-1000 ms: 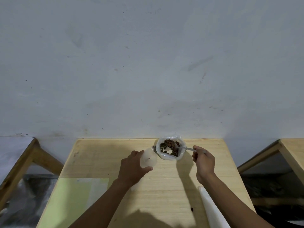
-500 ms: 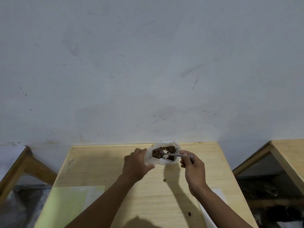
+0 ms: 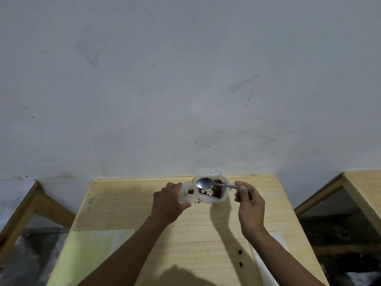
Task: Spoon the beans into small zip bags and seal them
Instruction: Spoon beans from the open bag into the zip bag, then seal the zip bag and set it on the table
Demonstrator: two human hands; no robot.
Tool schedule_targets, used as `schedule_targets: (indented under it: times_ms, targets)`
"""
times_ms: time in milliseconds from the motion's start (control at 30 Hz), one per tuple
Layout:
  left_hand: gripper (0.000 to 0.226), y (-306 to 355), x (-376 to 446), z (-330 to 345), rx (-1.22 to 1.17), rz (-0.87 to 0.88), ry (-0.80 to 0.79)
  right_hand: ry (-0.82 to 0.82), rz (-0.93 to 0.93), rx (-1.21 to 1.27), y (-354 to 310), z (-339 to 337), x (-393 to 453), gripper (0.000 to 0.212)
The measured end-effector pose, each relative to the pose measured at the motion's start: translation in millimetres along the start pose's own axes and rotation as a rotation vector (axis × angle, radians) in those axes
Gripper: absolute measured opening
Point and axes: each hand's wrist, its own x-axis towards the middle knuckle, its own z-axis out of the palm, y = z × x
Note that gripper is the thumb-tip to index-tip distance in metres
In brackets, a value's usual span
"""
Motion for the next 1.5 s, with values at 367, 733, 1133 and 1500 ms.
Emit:
schedule_targets:
  times_ms: [367,733,1133,1500]
  targets:
    - [0.071,-9,-21,-6,-0.108,-0.061,0.037,-0.020,0.241,-0.143,58,-27,2,0.026]
    - [0.075,-9,-36,-10,-0.209,-0.049,0.055,-0.071,0.375,-0.280,93,-31,15,0.014]
    - [0.081,2,-41,-6,-0.246,-0.037,0.027,-0.140,0.344,-0.448,79,-27,23,0.038]
    - [0.088,26,-30,-19,-0.333,0.013,0.026,-0.568,0.047,-0.232,-6,32,-13,0.029]
